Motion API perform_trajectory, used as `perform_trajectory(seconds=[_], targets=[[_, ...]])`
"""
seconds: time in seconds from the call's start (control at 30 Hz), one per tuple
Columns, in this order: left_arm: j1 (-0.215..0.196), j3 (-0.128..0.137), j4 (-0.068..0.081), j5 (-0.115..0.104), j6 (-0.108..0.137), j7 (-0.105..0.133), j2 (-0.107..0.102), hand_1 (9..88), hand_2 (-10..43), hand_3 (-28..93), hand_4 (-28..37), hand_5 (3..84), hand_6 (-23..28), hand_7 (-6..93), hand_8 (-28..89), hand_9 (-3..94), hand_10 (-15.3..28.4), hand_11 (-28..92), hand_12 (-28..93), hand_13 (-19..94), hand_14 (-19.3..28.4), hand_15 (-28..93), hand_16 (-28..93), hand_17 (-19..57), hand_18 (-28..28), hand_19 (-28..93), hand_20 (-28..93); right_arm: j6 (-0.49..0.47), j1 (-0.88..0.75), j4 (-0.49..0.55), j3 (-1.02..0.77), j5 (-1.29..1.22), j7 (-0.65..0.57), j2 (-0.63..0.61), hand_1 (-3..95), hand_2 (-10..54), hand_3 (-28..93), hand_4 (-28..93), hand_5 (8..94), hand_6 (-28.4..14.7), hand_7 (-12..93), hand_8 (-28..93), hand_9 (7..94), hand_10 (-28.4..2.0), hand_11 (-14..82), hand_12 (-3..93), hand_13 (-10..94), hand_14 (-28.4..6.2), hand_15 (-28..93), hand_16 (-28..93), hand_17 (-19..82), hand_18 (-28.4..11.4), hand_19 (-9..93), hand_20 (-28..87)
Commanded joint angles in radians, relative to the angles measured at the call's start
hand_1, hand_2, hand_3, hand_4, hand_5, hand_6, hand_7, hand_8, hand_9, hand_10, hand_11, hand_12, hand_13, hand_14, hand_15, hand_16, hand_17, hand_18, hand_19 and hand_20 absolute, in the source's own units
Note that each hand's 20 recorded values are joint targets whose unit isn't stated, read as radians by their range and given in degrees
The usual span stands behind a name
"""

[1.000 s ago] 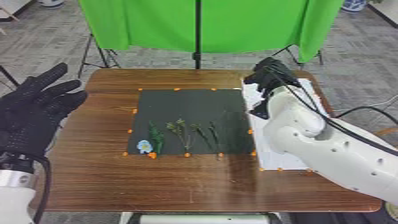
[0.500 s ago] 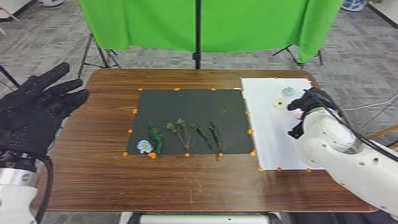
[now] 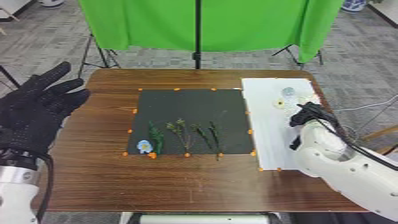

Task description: Arrange flowers

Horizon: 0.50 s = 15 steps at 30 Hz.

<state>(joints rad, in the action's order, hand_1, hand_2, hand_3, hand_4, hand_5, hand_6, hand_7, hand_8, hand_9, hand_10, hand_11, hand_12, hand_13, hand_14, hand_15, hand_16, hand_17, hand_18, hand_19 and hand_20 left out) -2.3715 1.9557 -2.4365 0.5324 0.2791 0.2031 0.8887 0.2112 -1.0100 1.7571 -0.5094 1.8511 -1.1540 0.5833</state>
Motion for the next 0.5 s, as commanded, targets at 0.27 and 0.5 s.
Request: perform_trajectory(seconds=[0.27, 0.5], targets=[[-0.008, -0.003, 0.007, -0.006, -0.007, -0.001, -0.007, 22.0, 8.1, 77, -26.2, 36.3, 10.3, 15.0, -10, 34.8, 22.3, 31, 12, 28, 28.4, 63, -13, -6.0, 26.9, 66, 14, 0.257, 0.126, -0.038, 0.221, 0.248, -0.041, -0.001, 56.5, -9.5, 70, -28, 83.3, 1.9, 25, 4, 93.7, -5.5, 15.2, 31.3, 89, -2.8, 49, 19, 40, -17.4, 92, -1], [-0.005, -0.006, 0.007, -0.008, -0.005, -0.001, -0.007, 22.0, 8.1, 77, -26.3, 36.3, 10.3, 15.0, -10, 34.9, 22.3, 31, 12, 28, 28.4, 63, -13, -6.1, 26.8, 66, 14, 0.266, 0.150, -0.018, 0.214, 0.262, -0.026, 0.002, 57.3, -9.5, 72, -28, 84.2, 0.7, 25, 5, 93.7, -5.4, 16.4, 31.5, 89, -2.4, 49, 21, 41, -17.8, 93, 0]])
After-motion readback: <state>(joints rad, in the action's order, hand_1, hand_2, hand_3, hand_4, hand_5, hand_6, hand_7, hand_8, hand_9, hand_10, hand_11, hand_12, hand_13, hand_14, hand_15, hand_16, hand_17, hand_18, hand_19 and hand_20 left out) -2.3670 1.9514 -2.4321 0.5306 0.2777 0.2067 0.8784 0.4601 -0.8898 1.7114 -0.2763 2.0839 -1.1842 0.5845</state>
